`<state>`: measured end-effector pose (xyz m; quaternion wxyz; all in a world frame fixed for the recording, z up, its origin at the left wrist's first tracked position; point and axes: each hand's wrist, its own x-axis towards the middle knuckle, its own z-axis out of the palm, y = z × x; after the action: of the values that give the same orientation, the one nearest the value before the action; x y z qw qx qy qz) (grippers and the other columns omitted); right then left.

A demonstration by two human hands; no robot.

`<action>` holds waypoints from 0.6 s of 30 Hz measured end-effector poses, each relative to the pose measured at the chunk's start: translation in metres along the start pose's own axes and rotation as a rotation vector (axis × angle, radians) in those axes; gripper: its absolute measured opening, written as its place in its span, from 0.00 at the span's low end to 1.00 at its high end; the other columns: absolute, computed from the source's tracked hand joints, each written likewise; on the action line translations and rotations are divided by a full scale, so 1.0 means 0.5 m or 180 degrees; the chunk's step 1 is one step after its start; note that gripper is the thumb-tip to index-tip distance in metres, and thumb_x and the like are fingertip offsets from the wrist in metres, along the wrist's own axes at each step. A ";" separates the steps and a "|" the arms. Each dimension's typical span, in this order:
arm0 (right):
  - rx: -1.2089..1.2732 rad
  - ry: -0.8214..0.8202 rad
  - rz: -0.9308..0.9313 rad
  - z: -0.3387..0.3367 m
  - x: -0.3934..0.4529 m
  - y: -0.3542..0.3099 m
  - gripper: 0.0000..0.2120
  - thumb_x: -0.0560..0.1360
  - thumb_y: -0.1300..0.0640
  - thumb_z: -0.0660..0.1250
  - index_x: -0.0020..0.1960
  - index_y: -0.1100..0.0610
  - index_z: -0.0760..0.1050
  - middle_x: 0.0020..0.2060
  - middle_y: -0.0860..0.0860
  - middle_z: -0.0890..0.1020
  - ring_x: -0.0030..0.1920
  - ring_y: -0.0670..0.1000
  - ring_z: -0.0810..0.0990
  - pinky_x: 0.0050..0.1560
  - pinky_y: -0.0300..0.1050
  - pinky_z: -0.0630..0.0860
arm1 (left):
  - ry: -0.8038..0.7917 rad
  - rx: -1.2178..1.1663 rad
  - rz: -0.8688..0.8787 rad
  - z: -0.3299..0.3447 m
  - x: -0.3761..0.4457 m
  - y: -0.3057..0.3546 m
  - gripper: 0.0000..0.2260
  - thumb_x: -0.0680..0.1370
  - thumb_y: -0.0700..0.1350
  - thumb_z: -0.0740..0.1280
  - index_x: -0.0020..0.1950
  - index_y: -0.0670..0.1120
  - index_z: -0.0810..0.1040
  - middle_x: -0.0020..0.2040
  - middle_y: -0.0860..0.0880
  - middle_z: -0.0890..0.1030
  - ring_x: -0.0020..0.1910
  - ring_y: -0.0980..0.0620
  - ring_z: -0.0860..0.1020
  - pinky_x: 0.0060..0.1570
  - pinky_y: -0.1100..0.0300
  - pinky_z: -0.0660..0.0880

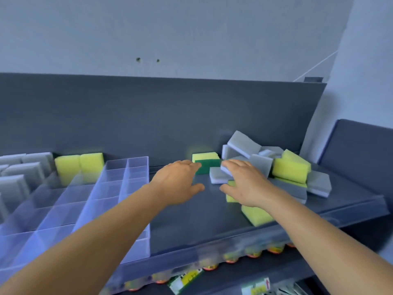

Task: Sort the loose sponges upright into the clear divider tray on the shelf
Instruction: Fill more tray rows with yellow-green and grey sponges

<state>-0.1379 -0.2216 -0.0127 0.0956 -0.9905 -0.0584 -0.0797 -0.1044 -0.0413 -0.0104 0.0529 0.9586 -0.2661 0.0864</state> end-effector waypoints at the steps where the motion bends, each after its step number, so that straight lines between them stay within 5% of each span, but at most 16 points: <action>1: 0.0016 -0.0001 0.0033 -0.003 -0.001 0.022 0.31 0.77 0.47 0.62 0.75 0.53 0.56 0.75 0.49 0.60 0.74 0.51 0.57 0.72 0.44 0.57 | -0.0008 -0.0007 0.0011 0.006 0.016 0.017 0.28 0.79 0.57 0.61 0.76 0.50 0.59 0.73 0.50 0.67 0.71 0.49 0.67 0.65 0.55 0.67; 18: -0.0077 0.0244 0.0553 0.001 0.080 0.219 0.29 0.77 0.53 0.62 0.75 0.51 0.56 0.75 0.50 0.57 0.75 0.54 0.52 0.73 0.45 0.53 | -0.0179 -0.0241 0.0172 0.074 0.238 0.098 0.22 0.79 0.55 0.59 0.71 0.48 0.65 0.66 0.48 0.72 0.63 0.47 0.72 0.52 0.54 0.73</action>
<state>-0.0844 -0.3245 -0.0263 0.0924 -0.9891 0.0324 -0.1097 -0.0246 -0.1482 -0.0211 0.0794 0.9504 -0.2964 0.0507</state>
